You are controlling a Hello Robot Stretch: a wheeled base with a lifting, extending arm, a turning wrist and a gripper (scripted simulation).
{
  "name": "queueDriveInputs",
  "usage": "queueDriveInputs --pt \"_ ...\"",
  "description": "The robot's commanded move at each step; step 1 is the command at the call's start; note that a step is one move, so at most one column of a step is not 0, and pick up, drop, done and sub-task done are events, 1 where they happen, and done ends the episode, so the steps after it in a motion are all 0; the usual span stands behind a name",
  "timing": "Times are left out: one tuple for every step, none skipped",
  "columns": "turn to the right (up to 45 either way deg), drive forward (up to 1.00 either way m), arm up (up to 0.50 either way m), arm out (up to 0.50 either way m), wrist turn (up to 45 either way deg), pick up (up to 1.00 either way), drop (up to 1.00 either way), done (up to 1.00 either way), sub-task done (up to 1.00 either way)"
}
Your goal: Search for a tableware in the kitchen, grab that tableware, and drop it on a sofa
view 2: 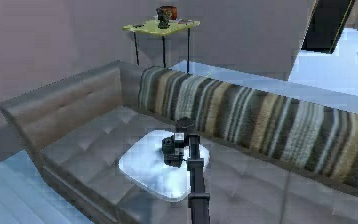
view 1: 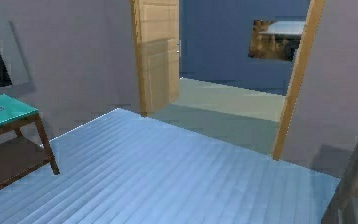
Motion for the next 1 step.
queueDriveInputs --pt "0.0 0.0 -0.32 0.0 0.0 0.0 0.0 0.0 0.0"
